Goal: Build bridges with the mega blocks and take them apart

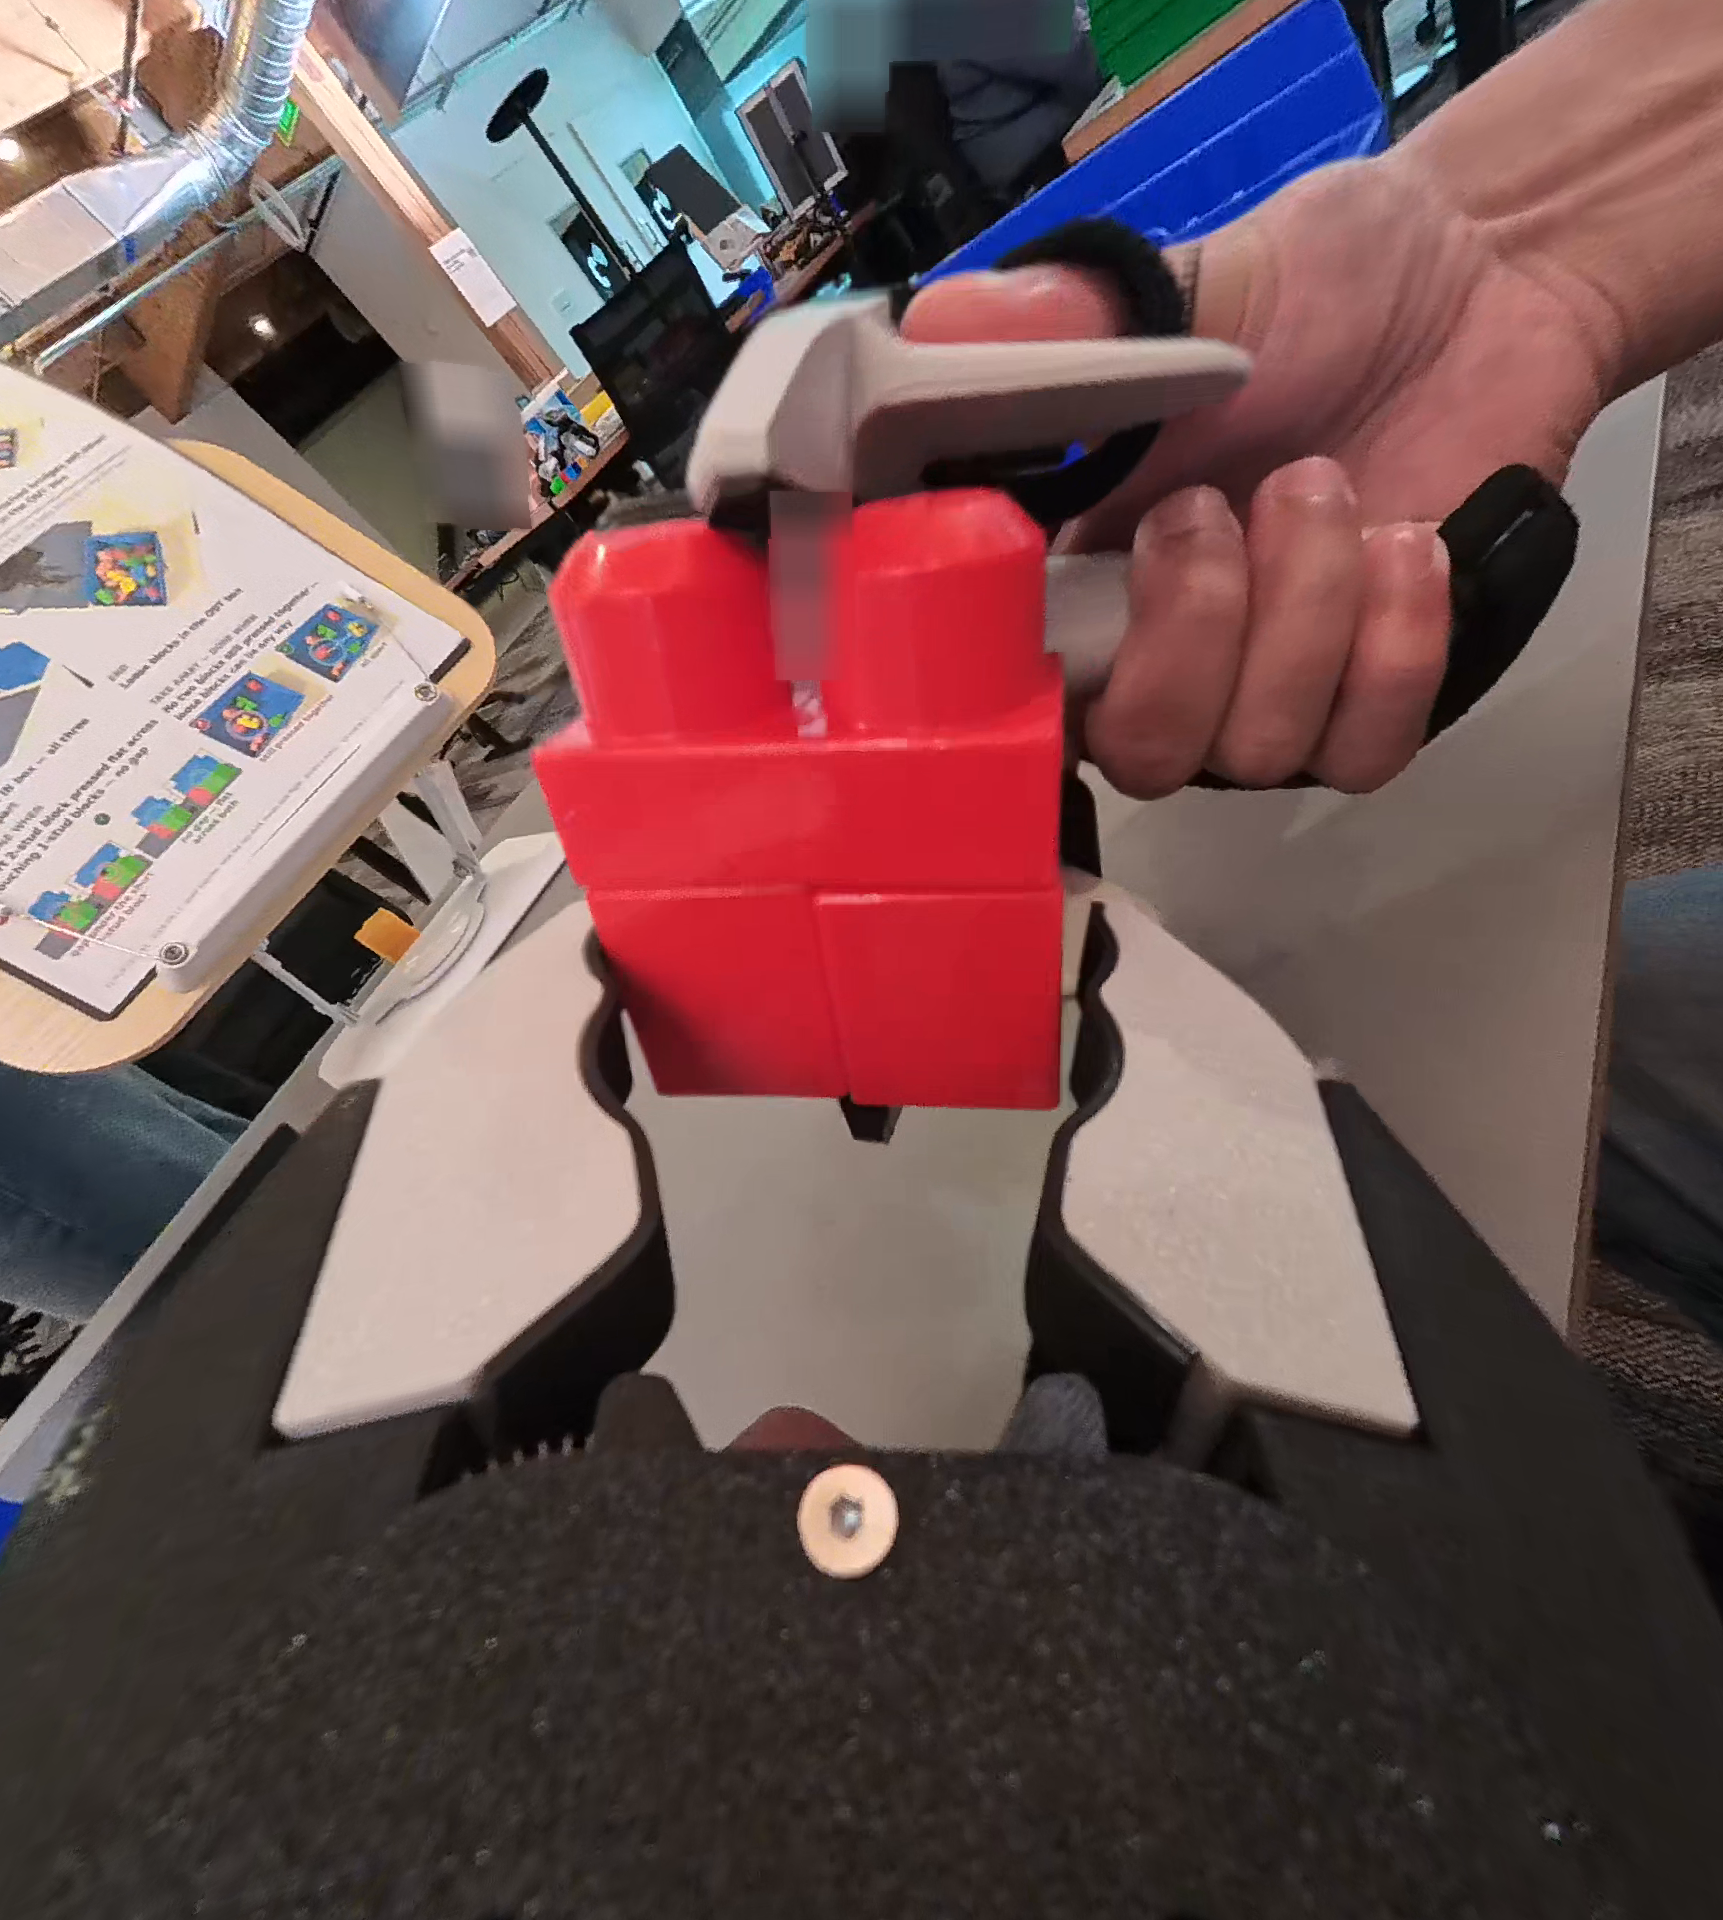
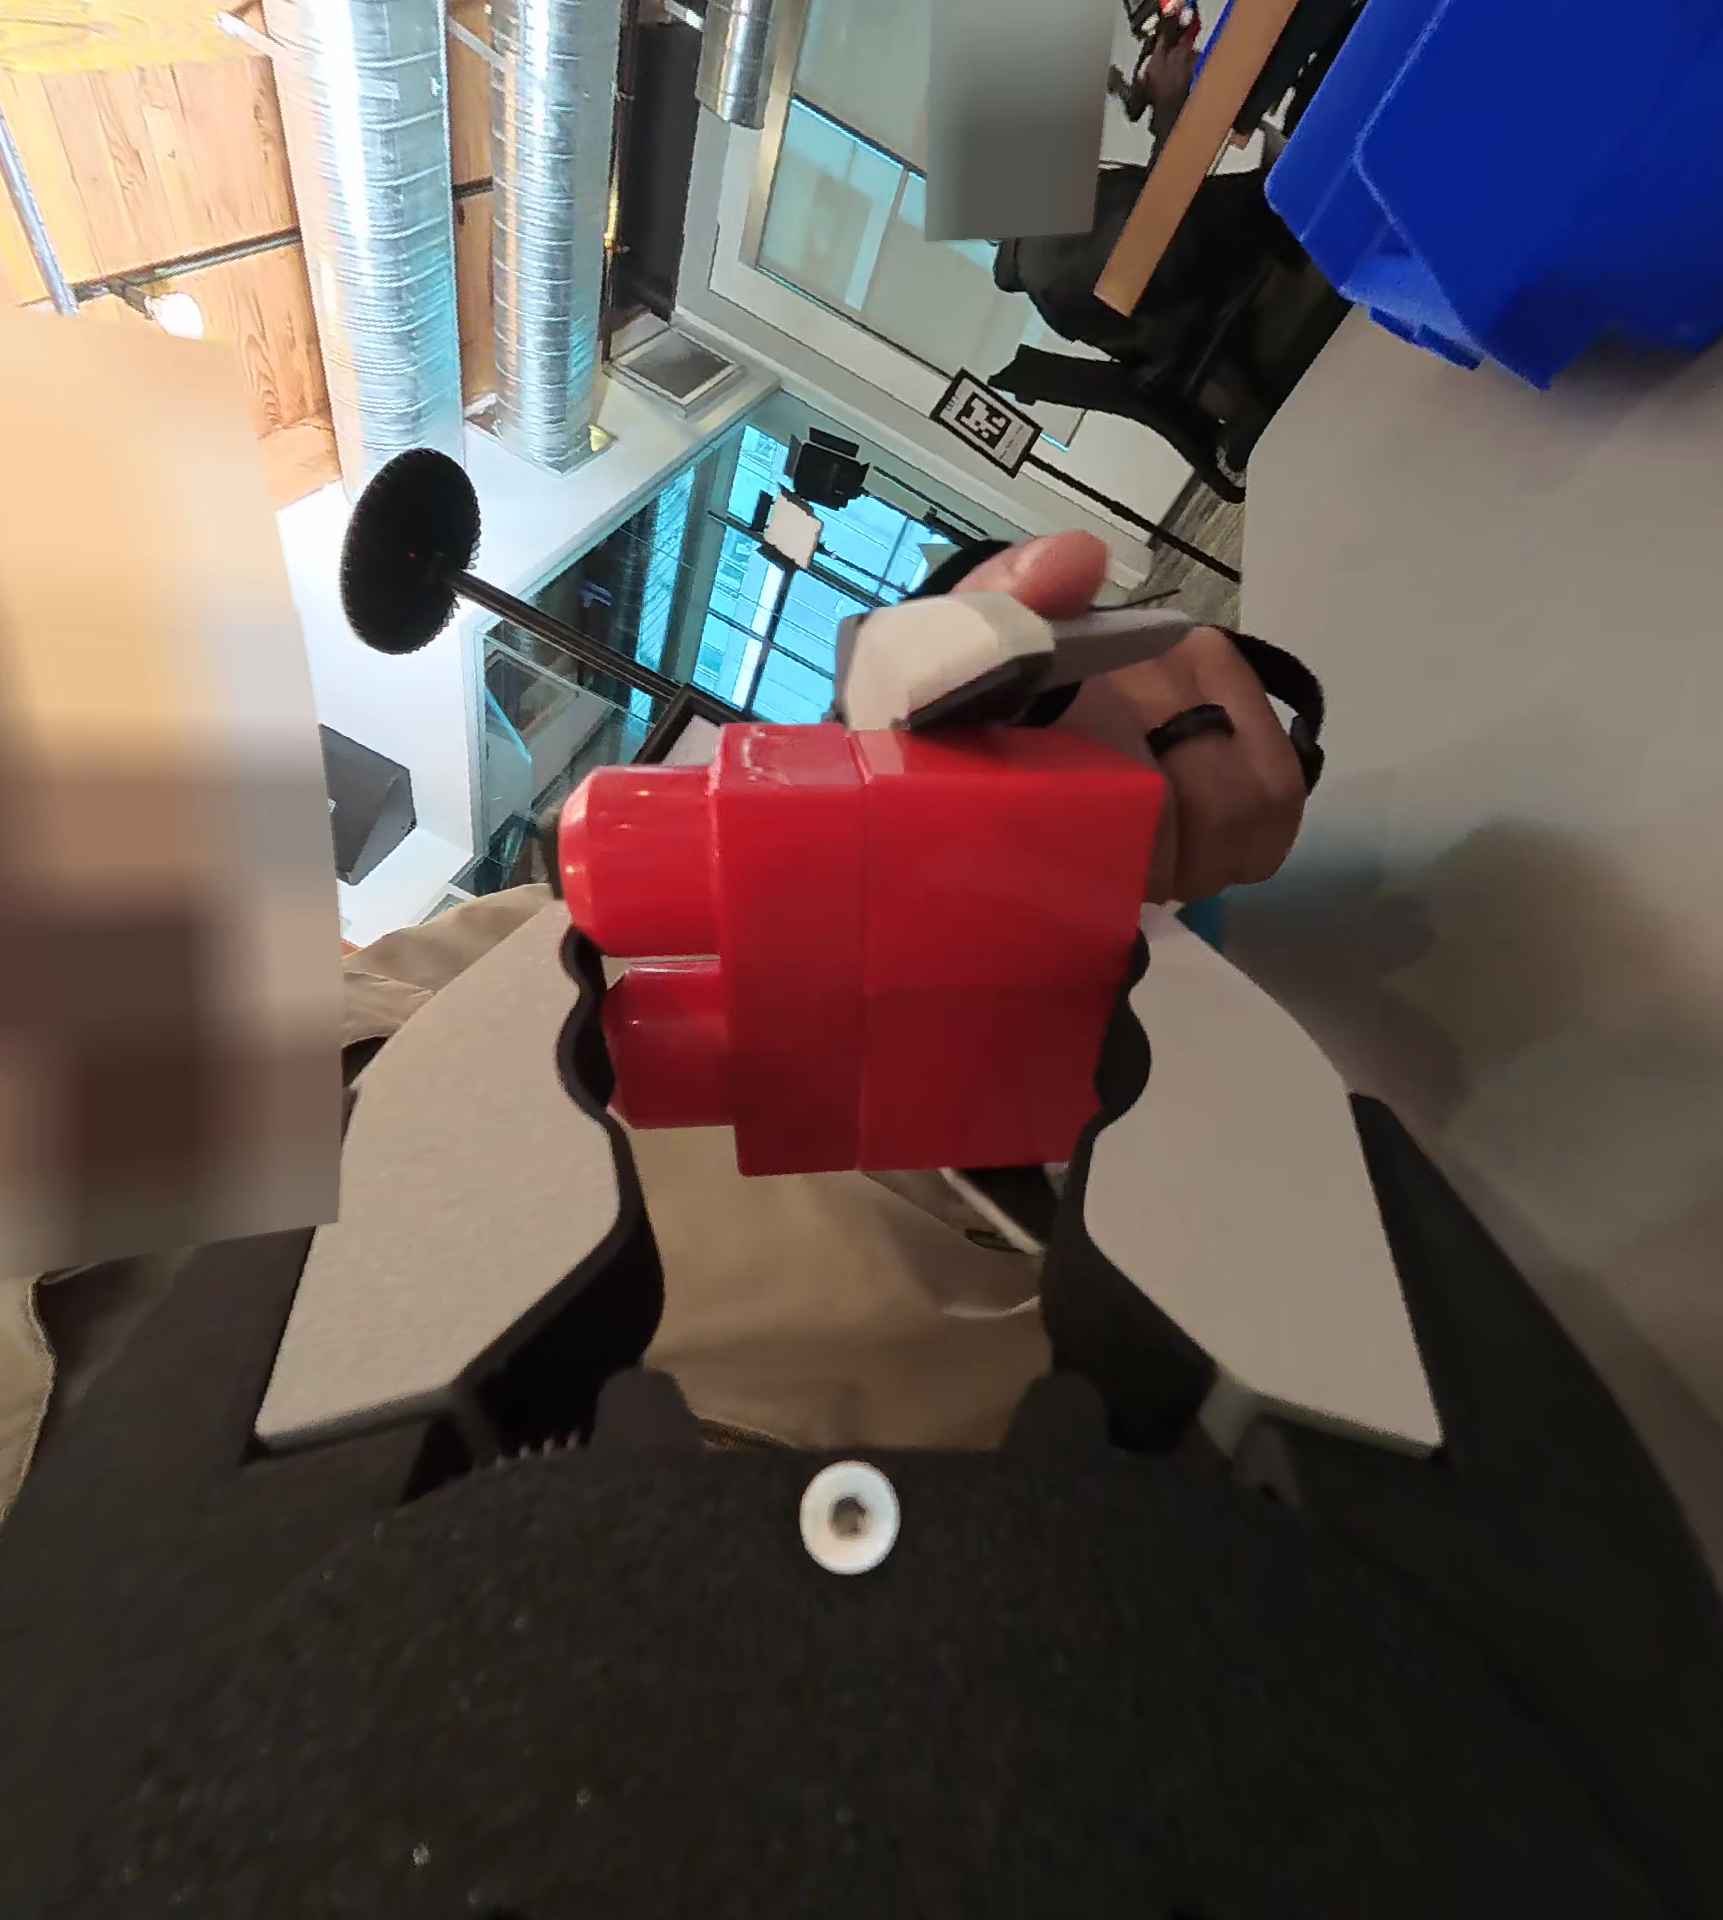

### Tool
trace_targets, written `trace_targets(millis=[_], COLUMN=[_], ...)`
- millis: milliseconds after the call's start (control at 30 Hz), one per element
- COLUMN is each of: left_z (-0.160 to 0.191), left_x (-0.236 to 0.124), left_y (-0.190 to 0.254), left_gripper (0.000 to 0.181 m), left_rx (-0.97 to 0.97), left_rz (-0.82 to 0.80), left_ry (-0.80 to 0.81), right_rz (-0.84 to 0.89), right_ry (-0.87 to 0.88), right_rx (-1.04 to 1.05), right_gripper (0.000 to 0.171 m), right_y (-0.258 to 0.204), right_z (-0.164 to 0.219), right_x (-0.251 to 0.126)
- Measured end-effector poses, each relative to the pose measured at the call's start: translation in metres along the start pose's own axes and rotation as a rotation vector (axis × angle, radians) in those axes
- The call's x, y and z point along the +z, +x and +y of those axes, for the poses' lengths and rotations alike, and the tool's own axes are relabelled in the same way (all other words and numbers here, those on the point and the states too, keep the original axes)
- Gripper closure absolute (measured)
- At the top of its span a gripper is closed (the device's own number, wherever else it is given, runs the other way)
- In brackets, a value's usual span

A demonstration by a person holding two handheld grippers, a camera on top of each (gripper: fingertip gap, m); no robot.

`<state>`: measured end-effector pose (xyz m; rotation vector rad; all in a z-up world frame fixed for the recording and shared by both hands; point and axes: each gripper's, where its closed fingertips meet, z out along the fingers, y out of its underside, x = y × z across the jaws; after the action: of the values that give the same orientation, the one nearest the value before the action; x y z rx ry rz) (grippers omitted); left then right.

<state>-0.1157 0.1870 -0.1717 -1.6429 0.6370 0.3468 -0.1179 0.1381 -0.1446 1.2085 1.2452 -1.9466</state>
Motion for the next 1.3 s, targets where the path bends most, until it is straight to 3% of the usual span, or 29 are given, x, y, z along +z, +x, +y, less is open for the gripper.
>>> trace_targets(millis=[600,933,1300], left_z=[-0.013,-0.013,-0.013], left_x=[-0.011,-0.009,-0.009], left_y=[-0.008,0.004,0.002], left_gripper=[0.09,0.1,0.101], left_rx=[-0.072,-0.098,-0.071], left_rz=[0.036,0.105,0.098], left_ry=[0.043,0.021,0.026], right_rz=[0.077,0.129,0.08], right_ry=[-0.011,-0.101,-0.019], right_rx=[0.003,-0.03,-0.043], right_gripper=[0.079,0.079,0.078], right_y=[0.009,0.011,0.009], right_z=[0.001,0.008,0.002], right_x=[-0.004,0.009,0.007])
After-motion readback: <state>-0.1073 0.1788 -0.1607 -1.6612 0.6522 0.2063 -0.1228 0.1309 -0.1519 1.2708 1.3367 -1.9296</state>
